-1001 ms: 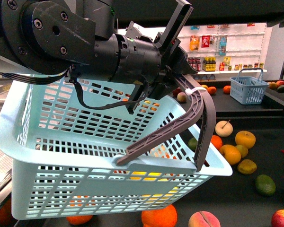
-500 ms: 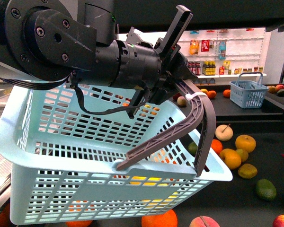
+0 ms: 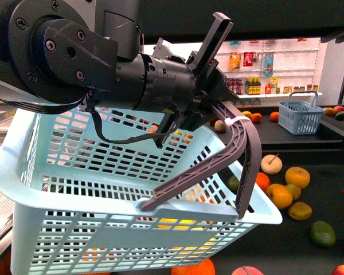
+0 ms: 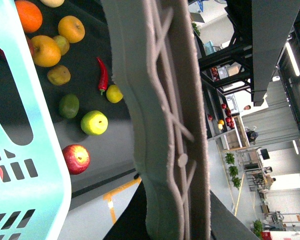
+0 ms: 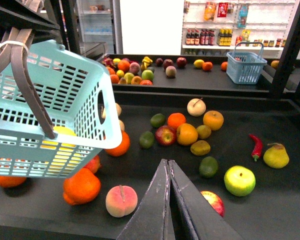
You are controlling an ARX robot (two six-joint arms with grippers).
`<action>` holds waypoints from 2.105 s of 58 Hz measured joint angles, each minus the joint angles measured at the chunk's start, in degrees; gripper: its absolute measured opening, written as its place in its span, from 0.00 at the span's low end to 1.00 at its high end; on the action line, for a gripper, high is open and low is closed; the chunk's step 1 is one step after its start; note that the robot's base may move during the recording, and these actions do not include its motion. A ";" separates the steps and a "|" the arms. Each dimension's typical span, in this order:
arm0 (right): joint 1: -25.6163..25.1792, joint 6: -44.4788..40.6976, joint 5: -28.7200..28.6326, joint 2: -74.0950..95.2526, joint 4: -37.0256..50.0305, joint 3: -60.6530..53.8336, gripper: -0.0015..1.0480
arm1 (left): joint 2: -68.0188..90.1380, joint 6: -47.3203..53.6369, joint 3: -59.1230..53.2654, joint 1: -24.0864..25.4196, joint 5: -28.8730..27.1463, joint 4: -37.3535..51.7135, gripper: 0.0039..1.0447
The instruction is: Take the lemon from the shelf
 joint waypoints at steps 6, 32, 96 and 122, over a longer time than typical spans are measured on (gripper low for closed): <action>-0.02 0.00 0.00 0.00 0.00 0.00 0.31 | -0.02 0.02 0.00 0.00 0.00 0.00 0.08; -0.02 0.17 -0.02 -0.04 0.00 0.00 0.93 | -1.11 -12.81 -2.95 12.59 -25.79 19.15 0.08; -0.02 0.20 -0.02 -0.04 0.00 0.00 0.93 | 11.69 -32.20 -11.06 40.17 -23.71 56.06 0.08; -0.02 0.20 -0.02 -0.04 0.00 0.00 0.93 | 11.23 -28.37 -12.66 41.77 -16.41 51.82 0.67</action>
